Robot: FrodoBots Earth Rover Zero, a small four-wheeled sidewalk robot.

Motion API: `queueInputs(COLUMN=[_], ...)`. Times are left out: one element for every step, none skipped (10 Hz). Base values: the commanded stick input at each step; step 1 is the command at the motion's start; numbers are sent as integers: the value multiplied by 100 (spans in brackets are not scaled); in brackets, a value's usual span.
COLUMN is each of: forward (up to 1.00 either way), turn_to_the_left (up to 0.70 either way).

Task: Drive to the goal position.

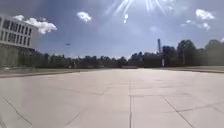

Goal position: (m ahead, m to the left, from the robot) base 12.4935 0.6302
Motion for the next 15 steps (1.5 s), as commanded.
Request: queueInputs(forward=[70, 70, 70, 70, 70, 70, 70, 70, 70, 70, 70, 70, 70, 70, 70], turn_to_the_left=[1, 1, 1, -5, -27, -34, -34, -27, -2, 1, 1, 1, 1, 1, 1])
